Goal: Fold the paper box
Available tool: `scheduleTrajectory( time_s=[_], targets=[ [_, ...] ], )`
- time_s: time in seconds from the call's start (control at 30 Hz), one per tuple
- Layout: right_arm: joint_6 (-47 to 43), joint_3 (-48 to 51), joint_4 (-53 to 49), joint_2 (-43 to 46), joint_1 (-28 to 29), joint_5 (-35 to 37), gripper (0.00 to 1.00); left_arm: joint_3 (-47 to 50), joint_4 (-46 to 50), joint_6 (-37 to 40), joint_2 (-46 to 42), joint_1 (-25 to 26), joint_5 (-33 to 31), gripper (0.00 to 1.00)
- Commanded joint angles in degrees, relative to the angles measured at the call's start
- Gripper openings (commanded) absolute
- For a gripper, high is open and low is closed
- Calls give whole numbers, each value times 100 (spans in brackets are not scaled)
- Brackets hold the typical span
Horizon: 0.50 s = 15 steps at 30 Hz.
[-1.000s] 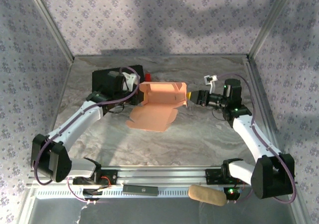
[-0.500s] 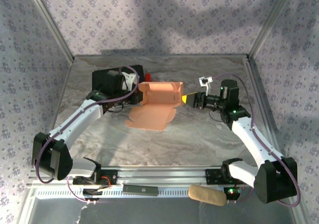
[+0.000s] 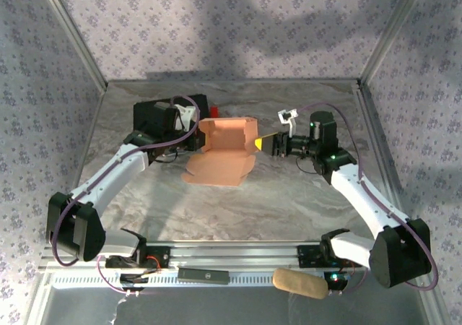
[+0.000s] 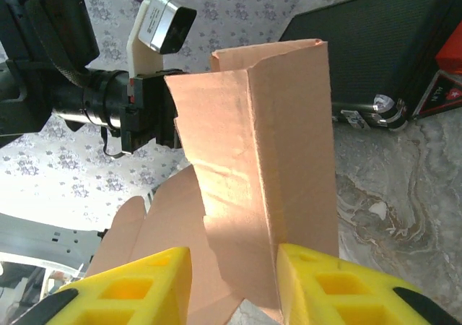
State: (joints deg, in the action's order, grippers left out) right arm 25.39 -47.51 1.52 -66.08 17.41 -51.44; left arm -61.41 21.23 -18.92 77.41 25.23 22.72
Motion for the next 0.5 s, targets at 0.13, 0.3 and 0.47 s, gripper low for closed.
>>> scheduleTrajectory(
  time_s=[0.13,0.3,0.47],
  targets=[
    [-423,-385,-502,-86,-83,157,39,-191,-46,59,-42,43,302,0],
    [-802,-668,-1110,-158,-72,470,36,-202,-19,63,-67,45,265,0],
    [-749,-529,-1168,289,-353,619,37,-204,19,87,-97,42,225,0]
  ],
)
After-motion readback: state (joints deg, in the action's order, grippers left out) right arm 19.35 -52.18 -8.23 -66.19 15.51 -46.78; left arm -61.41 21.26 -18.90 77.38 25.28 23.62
